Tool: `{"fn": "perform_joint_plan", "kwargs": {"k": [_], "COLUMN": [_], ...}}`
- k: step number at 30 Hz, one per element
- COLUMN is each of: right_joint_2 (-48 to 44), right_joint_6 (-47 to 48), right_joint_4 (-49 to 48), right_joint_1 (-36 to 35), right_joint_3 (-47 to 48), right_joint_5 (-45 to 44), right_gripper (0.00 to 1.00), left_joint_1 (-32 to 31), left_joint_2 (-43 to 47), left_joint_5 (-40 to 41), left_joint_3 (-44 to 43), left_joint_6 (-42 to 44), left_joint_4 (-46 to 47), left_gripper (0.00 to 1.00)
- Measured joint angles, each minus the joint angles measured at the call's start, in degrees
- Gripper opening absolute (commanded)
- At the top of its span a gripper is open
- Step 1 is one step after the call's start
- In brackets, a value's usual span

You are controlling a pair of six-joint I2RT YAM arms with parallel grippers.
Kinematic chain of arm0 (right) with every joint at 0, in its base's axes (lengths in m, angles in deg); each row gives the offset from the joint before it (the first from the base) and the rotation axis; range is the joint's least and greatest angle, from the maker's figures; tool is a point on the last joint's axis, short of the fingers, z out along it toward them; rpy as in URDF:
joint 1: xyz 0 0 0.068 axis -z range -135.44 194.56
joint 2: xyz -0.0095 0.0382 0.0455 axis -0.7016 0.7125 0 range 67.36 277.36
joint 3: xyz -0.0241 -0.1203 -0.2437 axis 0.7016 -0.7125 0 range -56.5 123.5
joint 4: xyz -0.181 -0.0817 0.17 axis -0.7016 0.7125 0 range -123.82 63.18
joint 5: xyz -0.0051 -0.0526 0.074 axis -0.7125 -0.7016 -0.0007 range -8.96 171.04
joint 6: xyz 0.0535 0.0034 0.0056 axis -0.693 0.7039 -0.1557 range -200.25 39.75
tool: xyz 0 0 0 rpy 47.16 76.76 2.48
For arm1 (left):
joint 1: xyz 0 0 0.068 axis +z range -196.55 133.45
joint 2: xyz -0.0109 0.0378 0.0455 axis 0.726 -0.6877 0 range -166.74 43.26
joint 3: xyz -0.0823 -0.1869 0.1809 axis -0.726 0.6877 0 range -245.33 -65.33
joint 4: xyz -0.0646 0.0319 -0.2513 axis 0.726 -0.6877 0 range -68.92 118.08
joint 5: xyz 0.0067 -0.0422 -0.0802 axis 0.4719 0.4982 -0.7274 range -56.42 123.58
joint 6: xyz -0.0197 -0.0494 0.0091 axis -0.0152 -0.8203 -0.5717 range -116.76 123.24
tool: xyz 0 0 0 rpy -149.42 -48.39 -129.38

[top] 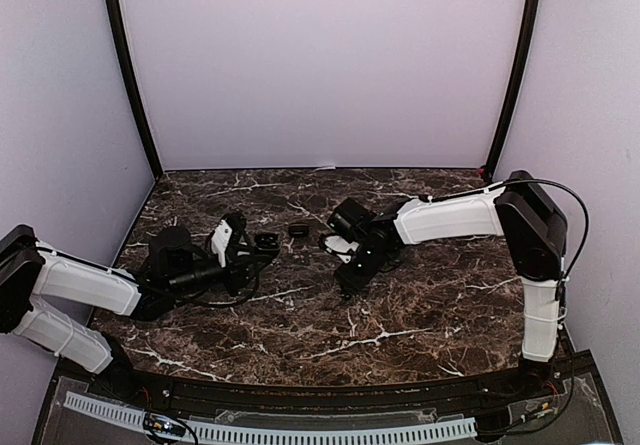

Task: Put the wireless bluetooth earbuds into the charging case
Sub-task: Pick up the left earbud from the center of the board.

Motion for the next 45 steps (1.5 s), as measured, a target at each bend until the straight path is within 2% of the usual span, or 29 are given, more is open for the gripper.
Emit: {"fn": "perform_joint_plan", "kwargs": {"k": [5, 8, 11, 15, 17, 19, 24, 27, 36, 45], "right_joint_2": [-1.2, -5.97, -14.43, -24.65, -28.33, -30.27, -32.59, -34.77, -29.83, -18.34], "right_joint_6": [-0.42, -0.42, -0.26, 0.17, 0.31, -0.02, -2.14, -2.73, -2.16, -2.23], "right_joint_4": [-2.14, -5.68, -12.48, -25.0, -31.65, -36.17, -44.54, -52.48, -69.29, -83.06], "right_joint_1": [0.02, 0.02, 0.02, 0.02, 0.0, 0.0, -0.33, -1.79, -5.88, -6.45], "right_joint_3": [-0.96, -4.98, -12.46, -25.22, -32.76, -39.43, -49.27, -55.36, -61.61, -62.23], "right_joint_5": [-0.09, -0.04, 1.68, 5.81, 7.45, 8.55, 9.01, 7.87, 2.56, 0.39], "right_gripper": [0.56, 0.56, 0.63, 0.66, 0.63, 0.56, 0.52, 0.46, 0.35, 0.33], "left_joint_1": [0.02, 0.02, 0.02, 0.0, 0.0, 0.02, 0.0, 0.0, 0.0, 0.02], "left_joint_2": [0.63, 0.96, 1.11, 1.11, 1.11, 1.11, 1.11, 1.11, 1.11, 1.11], "left_joint_5": [0.02, 0.02, 0.0, -0.59, -0.85, -1.09, -1.4, -1.75, -2.01, -2.03], "left_joint_3": [0.33, 0.5, 0.59, 0.72, 0.81, 0.96, 1.38, 1.75, 1.88, 2.51], "left_joint_6": [0.02, 0.02, 0.15, 0.9, 1.07, 1.31, 1.62, 1.75, 1.75, 1.77], "left_joint_4": [0.0, -0.04, -0.02, 0.04, 0.07, 0.07, 0.17, 0.2, 0.17, 0.31], "left_gripper": [0.1, 0.11, 0.11, 0.1, 0.1, 0.1, 0.1, 0.1, 0.1, 0.1]}}
